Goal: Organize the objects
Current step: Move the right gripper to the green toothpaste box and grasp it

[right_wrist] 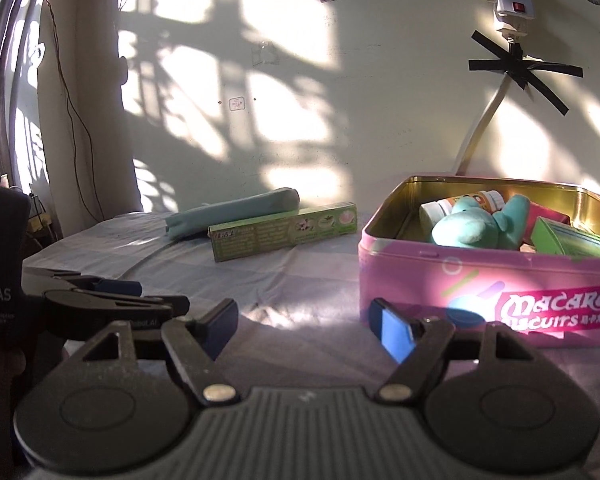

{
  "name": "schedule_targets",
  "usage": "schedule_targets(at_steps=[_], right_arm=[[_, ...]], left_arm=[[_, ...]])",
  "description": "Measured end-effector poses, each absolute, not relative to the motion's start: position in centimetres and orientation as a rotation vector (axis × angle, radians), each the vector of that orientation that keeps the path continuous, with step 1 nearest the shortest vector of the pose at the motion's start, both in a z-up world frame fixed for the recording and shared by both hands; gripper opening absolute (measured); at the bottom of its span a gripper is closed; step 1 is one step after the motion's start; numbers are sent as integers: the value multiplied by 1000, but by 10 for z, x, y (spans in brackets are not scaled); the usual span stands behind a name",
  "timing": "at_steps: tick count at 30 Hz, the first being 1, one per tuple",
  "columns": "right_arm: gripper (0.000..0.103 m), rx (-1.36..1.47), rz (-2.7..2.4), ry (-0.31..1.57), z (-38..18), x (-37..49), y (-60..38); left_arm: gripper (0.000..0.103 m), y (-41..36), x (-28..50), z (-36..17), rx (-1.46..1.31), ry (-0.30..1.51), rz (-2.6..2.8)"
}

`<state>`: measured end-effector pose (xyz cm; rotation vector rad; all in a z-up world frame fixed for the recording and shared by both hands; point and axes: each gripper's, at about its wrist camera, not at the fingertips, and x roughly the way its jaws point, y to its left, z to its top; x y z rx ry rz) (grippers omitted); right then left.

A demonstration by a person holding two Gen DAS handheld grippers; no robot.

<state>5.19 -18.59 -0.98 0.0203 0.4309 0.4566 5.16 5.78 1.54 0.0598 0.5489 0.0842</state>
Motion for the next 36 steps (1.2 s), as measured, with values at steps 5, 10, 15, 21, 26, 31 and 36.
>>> schedule_targets(at_steps=[5,10,15,21,26,31,36], right_arm=[[74,9,478,461,-12,61,-164],[74,-18,486,479,-13,70,-146],[74,-43,495,505,-14,85,-122],[75,-59,502,514,-8,111,-89],[81,15,472,506,10,157,-54],[81,78,373,556,10,217,-18],[82,2,277,613,-11,240,-8]], left_arm=[[60,84,59,17,64,537,124],[61,110,69,17,75,525,167],[61,148,73,16,-119,547,166],[62,157,63,16,-207,489,155],[66,176,64,15,-321,488,164],[65,190,67,12,-418,497,159],[66,189,67,12,-410,501,137]])
